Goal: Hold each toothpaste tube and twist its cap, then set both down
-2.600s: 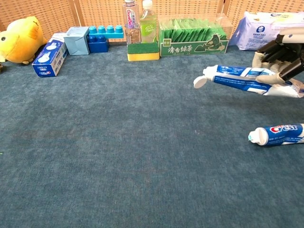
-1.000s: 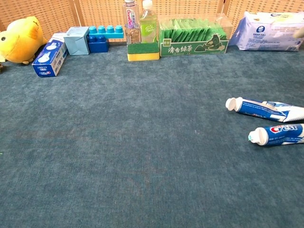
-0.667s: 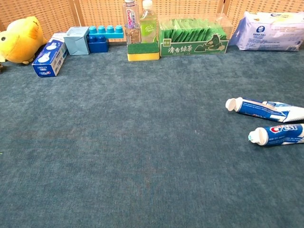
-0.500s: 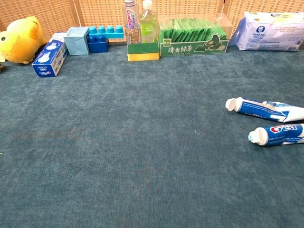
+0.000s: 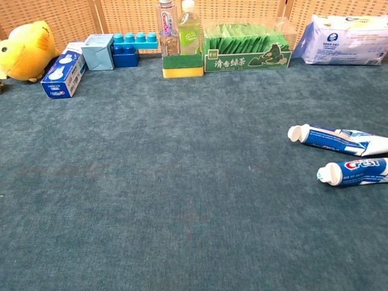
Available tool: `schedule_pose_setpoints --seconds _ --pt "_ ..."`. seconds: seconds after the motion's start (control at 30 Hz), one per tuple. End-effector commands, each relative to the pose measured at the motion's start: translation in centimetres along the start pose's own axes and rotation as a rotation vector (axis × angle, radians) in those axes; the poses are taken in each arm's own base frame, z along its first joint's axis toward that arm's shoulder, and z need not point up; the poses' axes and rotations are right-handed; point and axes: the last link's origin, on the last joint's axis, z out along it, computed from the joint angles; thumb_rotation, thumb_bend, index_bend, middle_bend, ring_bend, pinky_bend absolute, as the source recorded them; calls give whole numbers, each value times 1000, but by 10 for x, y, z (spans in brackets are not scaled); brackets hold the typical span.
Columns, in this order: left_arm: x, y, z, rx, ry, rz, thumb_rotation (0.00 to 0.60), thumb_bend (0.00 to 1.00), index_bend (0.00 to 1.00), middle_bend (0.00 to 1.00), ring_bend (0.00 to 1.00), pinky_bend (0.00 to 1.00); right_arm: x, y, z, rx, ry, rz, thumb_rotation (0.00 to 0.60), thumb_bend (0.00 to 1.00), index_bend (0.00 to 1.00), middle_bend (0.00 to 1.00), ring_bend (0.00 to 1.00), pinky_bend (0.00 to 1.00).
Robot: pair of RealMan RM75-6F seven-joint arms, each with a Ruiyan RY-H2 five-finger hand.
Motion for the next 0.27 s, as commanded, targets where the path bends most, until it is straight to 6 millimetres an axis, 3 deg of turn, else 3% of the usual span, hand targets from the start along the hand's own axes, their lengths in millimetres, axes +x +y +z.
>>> schedule_pose_setpoints --seconds 0.03,0.27 --pt "0 1 0 -1 -2 1 600 367 223 78 0 93 0 0 1 0 2 4 600 378 304 239 118 171" --pt "-1 5 2 -7 -11 3 600 367 221 78 0 92 1 2 2 -5 11 8 600 379 327 237 118 172"
